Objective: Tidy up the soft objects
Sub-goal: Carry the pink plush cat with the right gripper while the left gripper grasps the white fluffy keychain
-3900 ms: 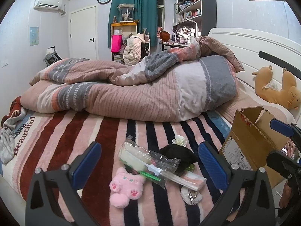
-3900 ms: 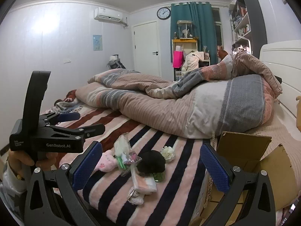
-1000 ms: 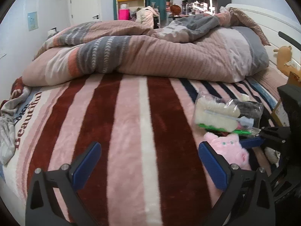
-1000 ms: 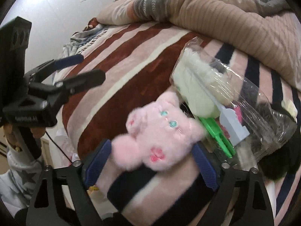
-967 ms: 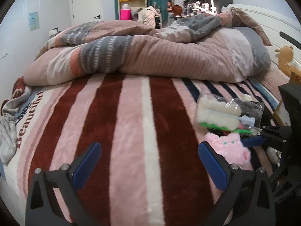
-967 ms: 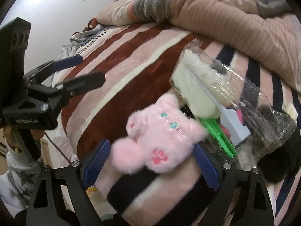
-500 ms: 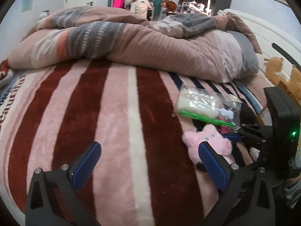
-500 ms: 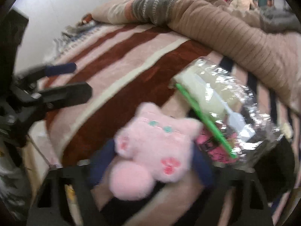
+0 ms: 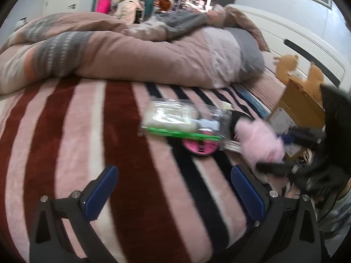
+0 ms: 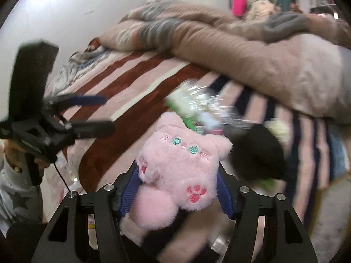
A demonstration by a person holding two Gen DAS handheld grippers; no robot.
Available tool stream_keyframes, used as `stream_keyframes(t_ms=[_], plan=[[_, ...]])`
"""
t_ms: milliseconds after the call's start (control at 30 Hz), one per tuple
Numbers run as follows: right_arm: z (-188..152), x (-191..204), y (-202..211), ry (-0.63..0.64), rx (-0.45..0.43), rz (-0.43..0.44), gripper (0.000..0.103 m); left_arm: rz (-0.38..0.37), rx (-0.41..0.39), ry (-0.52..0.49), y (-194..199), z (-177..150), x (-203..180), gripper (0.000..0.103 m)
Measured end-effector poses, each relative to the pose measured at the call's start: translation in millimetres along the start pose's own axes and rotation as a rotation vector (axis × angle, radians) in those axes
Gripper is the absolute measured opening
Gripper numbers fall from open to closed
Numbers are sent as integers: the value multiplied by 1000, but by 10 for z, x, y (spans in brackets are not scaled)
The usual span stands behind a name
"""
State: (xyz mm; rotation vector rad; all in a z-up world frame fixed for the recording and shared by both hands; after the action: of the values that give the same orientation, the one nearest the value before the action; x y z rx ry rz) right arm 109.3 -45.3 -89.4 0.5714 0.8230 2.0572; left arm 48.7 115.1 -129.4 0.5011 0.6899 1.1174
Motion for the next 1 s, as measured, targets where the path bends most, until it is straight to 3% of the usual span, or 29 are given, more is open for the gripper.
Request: stream_keyframes(t_ms=[133, 233, 367, 567, 900, 1000], plan=[[-53, -259, 331, -33, -35, -92, 60, -31, 27, -36, -134, 14, -255, 100], [-151, -412, 460, -64, -46, -120, 60, -75, 60, -61, -270, 0, -476, 94], [-341, -530, 517, -82, -43, -144, 60, -160, 116, -85, -455, -40, -782, 84], [-613, -652, 486, -85, -33, -184, 60, -293, 212, -117, -730, -116, -1206, 84], [-772, -771, 499, -59, -36, -304, 59, -283, 308, -193, -995, -220, -1534, 76], [-779, -774, 491, -47, -36, -327, 59, -229, 307, -226, -1011, -247, -1550, 55]])
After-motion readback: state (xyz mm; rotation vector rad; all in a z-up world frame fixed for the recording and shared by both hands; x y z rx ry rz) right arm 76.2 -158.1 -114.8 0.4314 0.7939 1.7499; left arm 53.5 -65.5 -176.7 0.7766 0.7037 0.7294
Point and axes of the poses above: each gripper's, at about its wrist camera, not at the fingertips, and y roughly against the way its jaws point, x to its left, z to its top, the point moved 2 cm from there along -y, roughly the way its jaws point, and after that the axes turned 2 degrees about -x, right-handed, at the moved point
